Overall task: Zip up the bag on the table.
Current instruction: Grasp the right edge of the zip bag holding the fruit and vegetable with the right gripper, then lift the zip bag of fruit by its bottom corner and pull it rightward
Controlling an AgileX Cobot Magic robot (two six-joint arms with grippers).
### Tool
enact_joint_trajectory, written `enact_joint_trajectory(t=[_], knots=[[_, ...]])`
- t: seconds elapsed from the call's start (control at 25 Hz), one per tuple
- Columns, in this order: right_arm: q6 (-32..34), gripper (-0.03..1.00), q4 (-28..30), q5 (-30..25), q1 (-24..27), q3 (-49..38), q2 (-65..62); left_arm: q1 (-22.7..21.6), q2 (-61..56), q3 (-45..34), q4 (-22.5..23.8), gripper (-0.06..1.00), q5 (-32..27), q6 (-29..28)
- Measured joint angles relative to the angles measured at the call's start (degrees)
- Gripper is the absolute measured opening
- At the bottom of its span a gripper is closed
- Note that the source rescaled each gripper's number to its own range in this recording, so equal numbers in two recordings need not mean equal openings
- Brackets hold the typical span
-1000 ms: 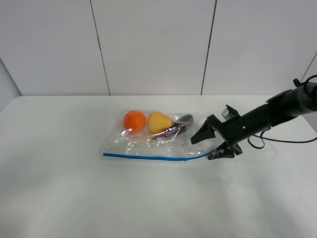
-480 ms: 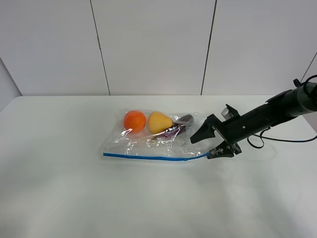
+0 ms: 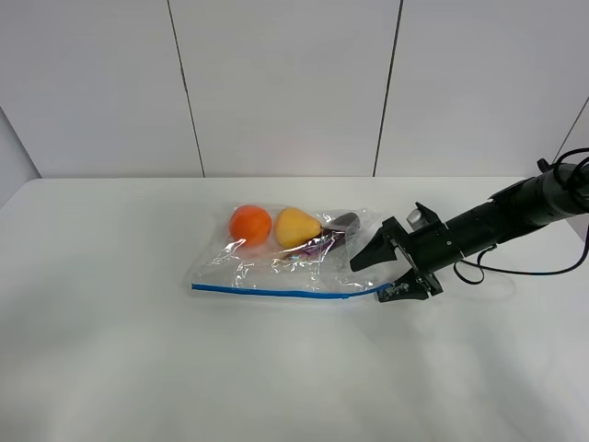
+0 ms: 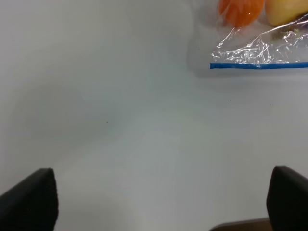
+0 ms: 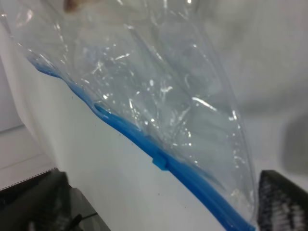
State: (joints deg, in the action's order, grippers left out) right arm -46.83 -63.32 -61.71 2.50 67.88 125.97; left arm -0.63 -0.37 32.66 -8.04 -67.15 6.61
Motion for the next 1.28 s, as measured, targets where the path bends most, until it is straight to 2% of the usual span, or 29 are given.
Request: enact_joint_trajectory(t=[0.32,0.44,0.64,0.88,0.96,1.28], knots=[[-0.2,0.45,1.1,0.0,0.0,0.0,0.0,0.0,0.0,0.0,0.0,1.00,-0.1,0.0],[-0.2,0.38,1.5,0.0,0.0,0.0,0.0,0.0,0.0,0.0,0.0,1.00,-0.1,0.0],[-0.2,0.35,1.8,0.0,0.0,0.0,0.0,0.0,0.0,0.0,0.0,1.00,-0.1,0.0],[-0.2,0.04,2.8,-0.5,0.0,0.0,0.0,0.0,0.0,0.0,0.0,1.00,-0.1,0.0],[-0.2,0.01,3.0,-0.6,0.0,0.0,0.0,0.0,0.0,0.0,0.0,1.00,-0.1,0.0],[-0.2,0.00,3.0,-0.6,0.0,0.0,0.0,0.0,0.0,0.0,0.0,1.00,-0.1,0.0]])
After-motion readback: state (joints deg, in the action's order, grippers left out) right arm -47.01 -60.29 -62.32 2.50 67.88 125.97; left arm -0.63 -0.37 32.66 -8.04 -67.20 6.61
